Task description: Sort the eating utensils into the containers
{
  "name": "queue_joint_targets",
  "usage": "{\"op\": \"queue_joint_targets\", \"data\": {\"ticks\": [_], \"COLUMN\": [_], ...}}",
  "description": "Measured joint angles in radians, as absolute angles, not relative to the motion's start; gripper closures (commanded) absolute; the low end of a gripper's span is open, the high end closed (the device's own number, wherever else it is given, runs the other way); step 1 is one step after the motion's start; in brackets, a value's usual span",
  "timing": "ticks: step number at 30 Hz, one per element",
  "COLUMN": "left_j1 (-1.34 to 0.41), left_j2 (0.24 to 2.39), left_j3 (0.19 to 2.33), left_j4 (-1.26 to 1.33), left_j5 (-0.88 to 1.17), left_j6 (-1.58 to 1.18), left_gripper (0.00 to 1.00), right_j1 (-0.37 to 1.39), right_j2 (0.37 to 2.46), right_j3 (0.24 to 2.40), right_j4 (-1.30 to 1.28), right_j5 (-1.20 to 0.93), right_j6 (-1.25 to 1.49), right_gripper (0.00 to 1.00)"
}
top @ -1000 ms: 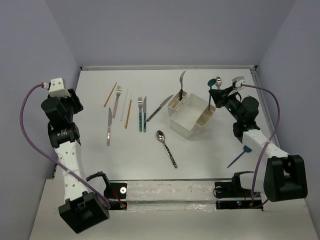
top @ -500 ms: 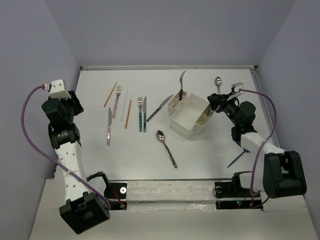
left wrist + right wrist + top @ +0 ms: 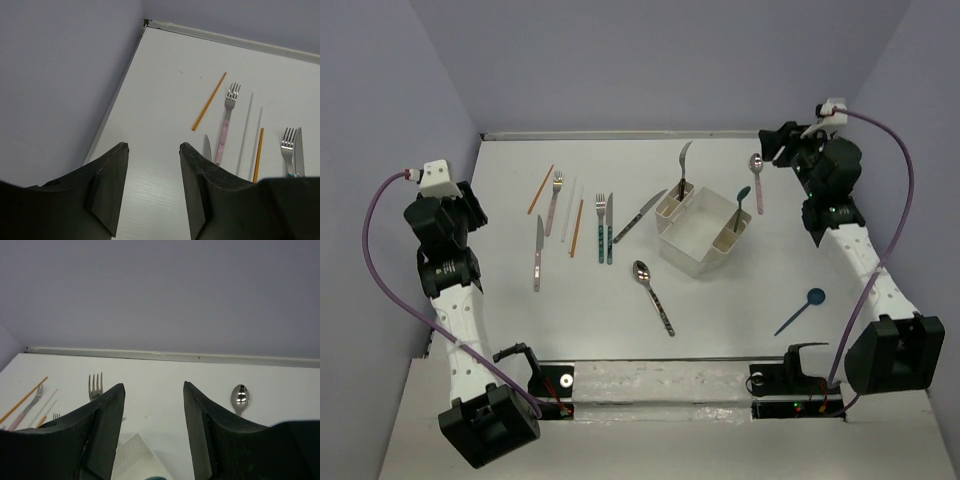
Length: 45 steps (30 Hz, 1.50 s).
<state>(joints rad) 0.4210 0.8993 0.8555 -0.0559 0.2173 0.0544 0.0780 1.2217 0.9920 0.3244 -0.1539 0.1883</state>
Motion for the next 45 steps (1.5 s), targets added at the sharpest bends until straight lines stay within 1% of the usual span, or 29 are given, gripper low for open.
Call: {"op": "queue_joint_targets", "data": {"ticks": [2, 3, 4, 8, 11, 12, 15, 17, 22, 24, 30, 34, 38, 39, 41, 42, 43, 44, 45], "left_j1": [0.421, 0.421, 0.421, 0.421, 0.425, 0.427, 0.431, 0.435, 0.451, 0.457, 0.474, 0.482, 0.495, 0.499, 0.505, 0.508, 0.509, 0.513, 0.513], "left_j2": [0.899, 0.899, 0.899, 0.899, 0.899, 0.899, 0.899, 0.899, 0.901, 0.901, 0.901, 0.901, 0.902, 0.902, 0.902, 0.902, 0.902, 0.902, 0.902], "left_j3": [0.849, 0.844, 0.842, 0.838, 0.838, 0.838, 0.838, 0.837, 0.828, 0.826, 0.825, 0.815, 0.807, 0.806, 0.805, 0.804, 0.804, 0.804, 0.804], "left_j4": [-0.051, -0.051, -0.052, -0.054, -0.053, -0.054, -0.054, -0.054, -0.057, -0.057, -0.057, -0.057, -0.06, -0.06, -0.058, -0.059, -0.058, -0.058, -0.057], "left_j5": [0.217, 0.217, 0.217, 0.213, 0.209, 0.208, 0.203, 0.2, 0.198, 0.198, 0.197, 0.192, 0.19, 0.19, 0.191, 0.191, 0.191, 0.191, 0.191], "left_j6": [0.055, 0.055, 0.055, 0.063, 0.07, 0.071, 0.075, 0.078, 0.081, 0.081, 0.084, 0.089, 0.089, 0.089, 0.089, 0.088, 0.088, 0.088, 0.088], "left_gripper": [0.44, 0.43, 0.44, 0.43, 0.43, 0.43, 0.43, 0.43, 0.43, 0.43, 0.42, 0.42, 0.42, 0.43, 0.43, 0.43, 0.43, 0.43, 0.43], "right_j1": [0.043, 0.033, -0.012, -0.096, -0.112, -0.11, -0.108, -0.104, -0.09, -0.078, -0.013, 0.029, 0.033, 0.03, 0.026, 0.025, 0.025, 0.025, 0.025], "right_j2": [1.3, 1.325, 1.396, 1.55, 1.732, 1.807, 2.037, 2.147, 2.282, 2.297, 2.328, 2.402, 2.434, 2.434, 2.434, 2.434, 2.434, 2.434, 2.434], "right_j3": [1.176, 1.227, 1.335, 1.504, 1.666, 1.724, 1.905, 1.966, 1.985, 2.0, 2.057, 2.095, 2.122, 2.122, 2.122, 2.121, 2.119, 2.119, 2.117], "right_j4": [0.188, 0.169, 0.115, -0.025, -0.172, -0.228, -0.389, -0.466, -0.616, -0.636, -0.645, -0.686, -0.702, -0.709, -0.718, -0.718, -0.718, -0.719, -0.717], "right_j5": [-0.162, -0.163, -0.194, -0.231, -0.213, -0.204, -0.172, -0.168, -0.15, -0.135, -0.017, 0.118, 0.179, 0.187, 0.194, 0.195, 0.194, 0.192, 0.189], "right_j6": [0.222, 0.233, 0.278, 0.347, 0.344, 0.337, 0.295, 0.264, 0.19, 0.171, 0.119, 0.108, 0.113, 0.117, 0.121, 0.124, 0.126, 0.127, 0.128], "right_gripper": [0.43, 0.43, 0.43, 0.43, 0.38, 0.34, 0.29, 0.28, 0.29, 0.3, 0.37, 0.37, 0.39, 0.41, 0.53, 0.71, 0.79, 0.94, 1.0]}}
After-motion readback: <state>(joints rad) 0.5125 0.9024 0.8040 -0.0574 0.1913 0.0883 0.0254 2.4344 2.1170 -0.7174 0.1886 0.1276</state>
